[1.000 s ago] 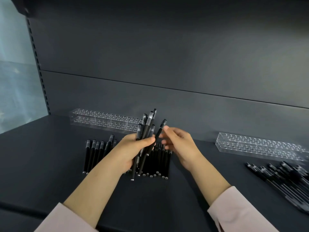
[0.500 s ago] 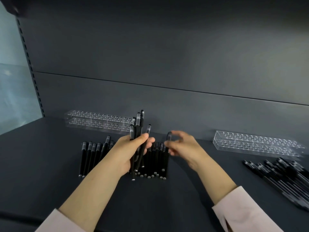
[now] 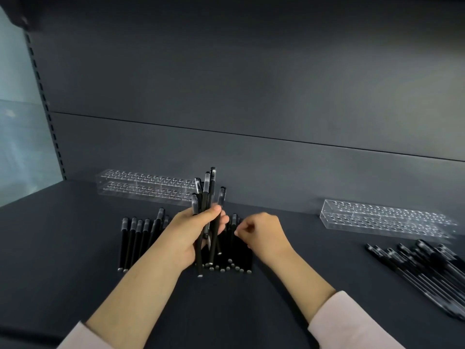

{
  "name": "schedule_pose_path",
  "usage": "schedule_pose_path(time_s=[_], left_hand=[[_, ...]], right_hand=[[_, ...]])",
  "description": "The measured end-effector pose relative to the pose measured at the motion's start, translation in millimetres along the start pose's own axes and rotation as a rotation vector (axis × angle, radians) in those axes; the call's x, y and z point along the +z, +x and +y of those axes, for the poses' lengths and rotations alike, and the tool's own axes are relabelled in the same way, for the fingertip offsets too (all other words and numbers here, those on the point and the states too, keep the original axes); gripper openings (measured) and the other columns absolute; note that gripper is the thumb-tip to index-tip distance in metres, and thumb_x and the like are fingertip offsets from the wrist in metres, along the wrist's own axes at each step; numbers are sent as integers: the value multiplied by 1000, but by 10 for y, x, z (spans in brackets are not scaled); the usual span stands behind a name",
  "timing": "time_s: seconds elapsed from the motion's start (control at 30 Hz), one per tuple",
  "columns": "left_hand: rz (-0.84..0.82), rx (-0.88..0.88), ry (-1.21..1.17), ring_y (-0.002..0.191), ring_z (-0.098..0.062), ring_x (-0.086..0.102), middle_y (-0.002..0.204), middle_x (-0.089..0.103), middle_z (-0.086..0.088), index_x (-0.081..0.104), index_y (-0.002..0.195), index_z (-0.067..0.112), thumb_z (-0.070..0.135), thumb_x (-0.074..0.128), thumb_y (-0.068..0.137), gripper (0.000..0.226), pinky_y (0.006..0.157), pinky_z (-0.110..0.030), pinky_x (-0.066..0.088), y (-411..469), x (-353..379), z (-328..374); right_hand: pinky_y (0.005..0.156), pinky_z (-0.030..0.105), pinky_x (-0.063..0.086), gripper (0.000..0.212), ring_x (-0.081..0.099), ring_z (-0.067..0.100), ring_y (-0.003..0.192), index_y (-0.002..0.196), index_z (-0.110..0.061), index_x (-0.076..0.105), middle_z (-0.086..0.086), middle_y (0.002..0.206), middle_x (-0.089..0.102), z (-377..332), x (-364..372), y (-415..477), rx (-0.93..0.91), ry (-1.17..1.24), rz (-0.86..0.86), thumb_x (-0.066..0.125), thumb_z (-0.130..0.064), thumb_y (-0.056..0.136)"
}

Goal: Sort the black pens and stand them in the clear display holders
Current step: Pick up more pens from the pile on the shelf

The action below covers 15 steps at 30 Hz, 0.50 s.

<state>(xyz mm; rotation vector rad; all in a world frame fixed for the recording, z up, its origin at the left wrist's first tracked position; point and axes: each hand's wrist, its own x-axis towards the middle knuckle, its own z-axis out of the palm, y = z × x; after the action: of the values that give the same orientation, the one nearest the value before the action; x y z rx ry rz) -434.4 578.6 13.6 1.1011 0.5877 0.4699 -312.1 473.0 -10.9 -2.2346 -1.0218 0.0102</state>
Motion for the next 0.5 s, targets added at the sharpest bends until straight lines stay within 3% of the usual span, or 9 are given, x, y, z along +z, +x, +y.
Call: schedule_pose_path(time_s=[0.17, 0.23, 0.33, 0.5], left_hand=[[4, 55, 33, 93, -15, 72, 95, 77, -3, 71, 107, 8, 15, 66, 92, 17, 75, -26, 53, -17, -14, -7], [-21, 54, 97, 93, -15, 71, 95, 77, -2, 74, 101, 9, 19, 65, 93, 15, 73, -25, 53, -43, -12, -6], [-75, 51, 173, 83, -10, 72, 93, 77, -3, 74, 100, 8, 20, 64, 93, 17, 69, -21, 53, -72, 22, -7], [-118, 73, 234, 84, -10, 74, 93, 77, -3, 70, 106, 7, 16, 63, 93, 17, 72, -22, 55, -87, 63, -18]], right_hand=[[59, 4, 40, 21, 60, 10, 70, 83, -12, 75, -1, 78, 70, 2, 3, -5, -11, 80, 33, 61, -26, 91], [60, 14, 44, 29, 58, 10, 65, 82, -12, 73, -1, 71, 66, -22, -54, -3, 68, 333, 79, 58, -34, 93], [58, 22, 43, 26, 54, 8, 64, 88, -12, 73, -4, 73, 65, -92, -162, -33, 171, 763, -35, 58, -32, 95], [61, 21, 42, 8, 54, 12, 69, 88, -11, 68, 2, 75, 63, -131, -194, -39, 186, 1054, -183, 64, -18, 90]])
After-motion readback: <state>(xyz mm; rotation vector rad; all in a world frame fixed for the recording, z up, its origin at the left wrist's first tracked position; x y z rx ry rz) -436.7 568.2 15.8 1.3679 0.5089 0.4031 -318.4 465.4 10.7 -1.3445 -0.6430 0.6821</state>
